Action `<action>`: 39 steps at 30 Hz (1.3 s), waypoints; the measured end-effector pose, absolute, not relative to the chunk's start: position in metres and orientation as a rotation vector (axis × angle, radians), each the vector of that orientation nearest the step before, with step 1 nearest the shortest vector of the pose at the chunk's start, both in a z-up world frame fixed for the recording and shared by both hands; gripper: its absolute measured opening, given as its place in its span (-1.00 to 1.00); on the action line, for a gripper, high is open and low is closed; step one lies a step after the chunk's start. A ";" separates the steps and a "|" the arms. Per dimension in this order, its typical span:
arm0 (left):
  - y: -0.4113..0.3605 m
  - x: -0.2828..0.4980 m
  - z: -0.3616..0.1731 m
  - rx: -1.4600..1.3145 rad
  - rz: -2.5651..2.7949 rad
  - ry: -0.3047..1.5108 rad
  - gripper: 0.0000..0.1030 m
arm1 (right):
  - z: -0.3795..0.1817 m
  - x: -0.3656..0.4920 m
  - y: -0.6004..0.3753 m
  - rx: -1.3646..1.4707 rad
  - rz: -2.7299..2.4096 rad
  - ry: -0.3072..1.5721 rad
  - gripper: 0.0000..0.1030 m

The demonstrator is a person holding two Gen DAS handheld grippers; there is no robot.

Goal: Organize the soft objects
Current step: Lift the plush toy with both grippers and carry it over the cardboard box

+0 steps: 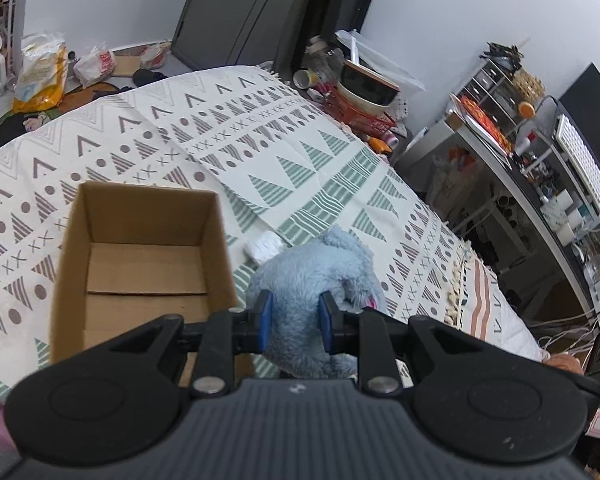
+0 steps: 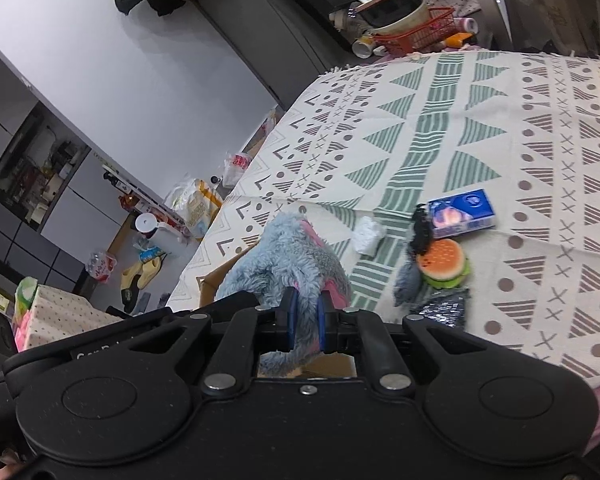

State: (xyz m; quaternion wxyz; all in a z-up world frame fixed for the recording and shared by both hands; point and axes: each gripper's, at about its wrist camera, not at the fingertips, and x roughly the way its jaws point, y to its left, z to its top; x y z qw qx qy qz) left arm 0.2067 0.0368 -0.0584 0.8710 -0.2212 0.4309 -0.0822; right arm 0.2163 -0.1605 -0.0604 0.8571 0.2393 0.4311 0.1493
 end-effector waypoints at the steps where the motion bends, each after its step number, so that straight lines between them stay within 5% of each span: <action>1: 0.042 0.207 -0.060 -0.471 -0.170 0.903 -0.55 | -0.061 0.217 -0.157 0.506 0.313 0.910 -0.79; 39: 0.165 0.268 -0.143 -0.590 0.010 0.995 -0.56 | -0.131 0.293 -0.032 0.466 0.337 1.104 -0.77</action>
